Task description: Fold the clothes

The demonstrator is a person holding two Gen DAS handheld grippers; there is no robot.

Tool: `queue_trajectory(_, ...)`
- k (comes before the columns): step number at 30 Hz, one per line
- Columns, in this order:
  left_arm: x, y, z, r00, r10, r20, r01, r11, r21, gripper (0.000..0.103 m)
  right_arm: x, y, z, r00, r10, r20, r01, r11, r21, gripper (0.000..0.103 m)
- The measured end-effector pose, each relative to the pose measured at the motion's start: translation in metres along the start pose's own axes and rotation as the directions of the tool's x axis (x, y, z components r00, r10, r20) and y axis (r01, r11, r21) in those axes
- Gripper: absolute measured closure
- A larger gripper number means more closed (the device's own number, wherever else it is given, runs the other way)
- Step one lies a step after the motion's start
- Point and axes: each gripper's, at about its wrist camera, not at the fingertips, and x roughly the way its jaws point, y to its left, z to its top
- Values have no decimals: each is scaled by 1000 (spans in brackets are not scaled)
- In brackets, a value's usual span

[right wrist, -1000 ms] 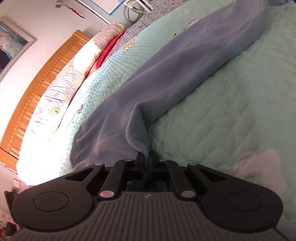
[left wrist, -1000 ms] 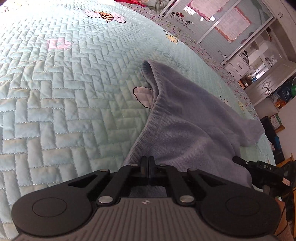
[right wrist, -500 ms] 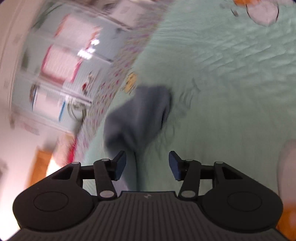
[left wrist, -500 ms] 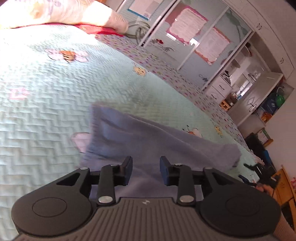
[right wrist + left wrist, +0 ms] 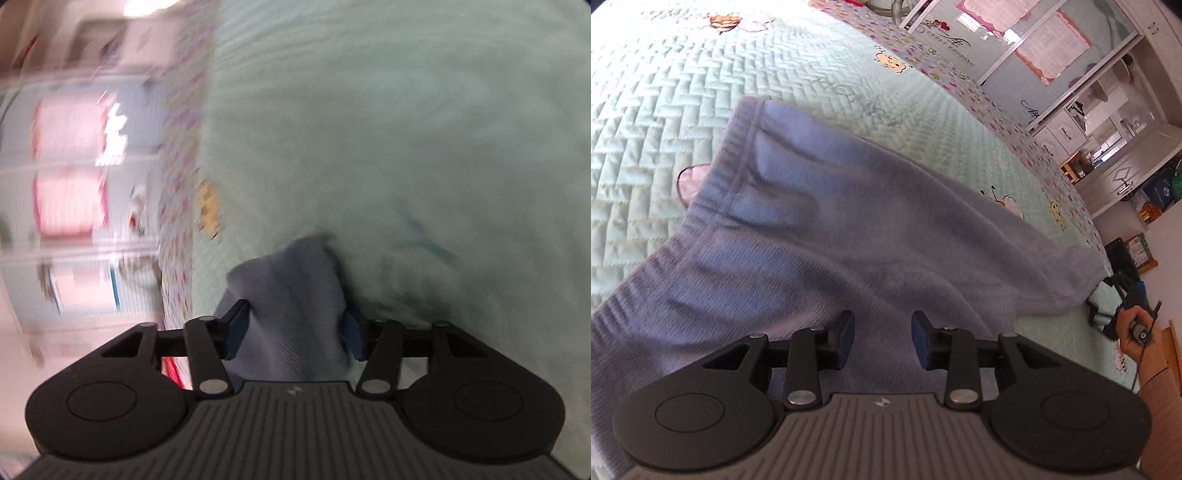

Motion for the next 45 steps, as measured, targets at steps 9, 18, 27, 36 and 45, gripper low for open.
queue_trajectory(9, 7, 0, 0, 1000, 16, -1, -16, 999, 31, 66, -2, 113, 9, 915, -98, 391, 394, 425, -815, 62)
queue_trajectory(18, 1, -6, 3, 1000, -7, 21, 6, 999, 50, 63, -49, 14, 25, 962, -20, 272, 183, 787, -589, 54)
queue_trajectory(27, 18, -46, 9, 989, -141, 44, 133, 980, 148, 53, -16, 10, -51, 988, 78, -136, -151, 708, -690, 59)
queue_trajectory(36, 56, -44, 0, 997, -78, -11, 79, 967, 242, 53, 2, 13, -40, 994, 13, 109, 62, 750, -659, 100)
queue_trajectory(45, 31, -36, 29, 970, -236, 52, 226, 962, 152, 51, 49, 47, -99, 999, 1, -54, -45, 572, -819, 103)
